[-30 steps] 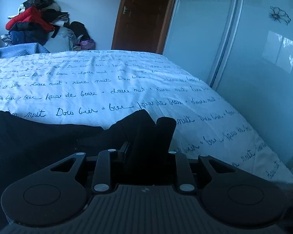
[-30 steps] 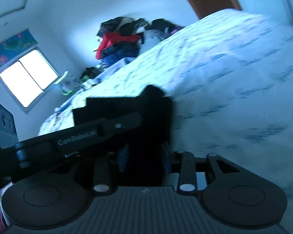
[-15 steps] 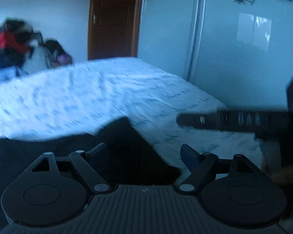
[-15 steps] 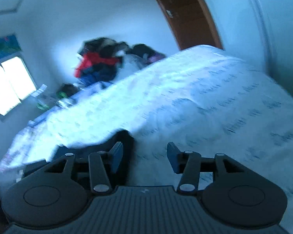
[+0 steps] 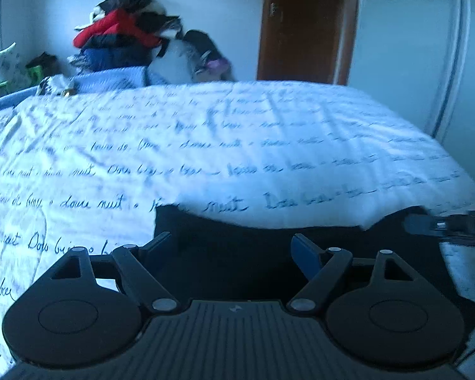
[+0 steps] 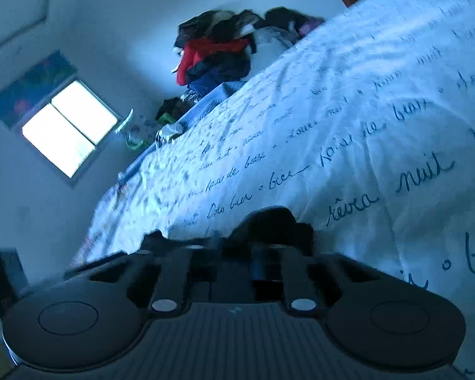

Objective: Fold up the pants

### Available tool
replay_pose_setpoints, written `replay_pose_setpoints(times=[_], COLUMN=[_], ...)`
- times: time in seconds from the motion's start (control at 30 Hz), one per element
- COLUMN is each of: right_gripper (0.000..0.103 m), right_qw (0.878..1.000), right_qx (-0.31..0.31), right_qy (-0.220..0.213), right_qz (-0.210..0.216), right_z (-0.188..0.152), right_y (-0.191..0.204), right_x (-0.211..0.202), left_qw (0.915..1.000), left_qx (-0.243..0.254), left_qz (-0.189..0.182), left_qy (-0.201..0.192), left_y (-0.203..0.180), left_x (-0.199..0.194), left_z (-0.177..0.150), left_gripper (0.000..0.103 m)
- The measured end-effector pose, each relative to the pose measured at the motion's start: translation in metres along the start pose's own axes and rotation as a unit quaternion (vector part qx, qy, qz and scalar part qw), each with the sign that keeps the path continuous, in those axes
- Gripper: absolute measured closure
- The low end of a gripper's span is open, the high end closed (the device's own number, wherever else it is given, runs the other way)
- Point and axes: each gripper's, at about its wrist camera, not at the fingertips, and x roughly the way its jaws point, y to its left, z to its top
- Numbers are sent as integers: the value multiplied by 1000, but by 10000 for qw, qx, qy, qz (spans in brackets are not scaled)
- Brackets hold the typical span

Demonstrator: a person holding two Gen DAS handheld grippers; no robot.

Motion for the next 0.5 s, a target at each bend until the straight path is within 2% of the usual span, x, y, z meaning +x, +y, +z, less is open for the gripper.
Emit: replay_pose_setpoints(times=[0.03,0.13,0.2,0.3,0.4,0.5], right_gripper=[94,94,94,91,91,90], right_qw=[9998,9974,9957,9968,9945,9974], right_qx=[-156,-412,-518,-259,-332,-283], right_qy=[-67,-274,-184,-183,-523,-503], right_qz=[-131,-520,-746,-737,-846,-432], right_z=[-2,-4,-4,-6,-12,-22], right_y=[4,9,6,1,11,19], right_x=[-3,-11,-7,-8,-32,-59], left_qw=[10000,9991,9979,9976,9984,9993], left_qx=[-12,-113,-158,-225,-140,-82], left_qz=[68,402,579,581,536,359], left_qy=[37,109,224,304,101,-43], left_y=[1,4,8,13,11,6], left_x=[5,17,28,29,9,-10], left_z=[0,-1,0,-2,-7,-14], left_gripper=[21,20,20,21,21,19])
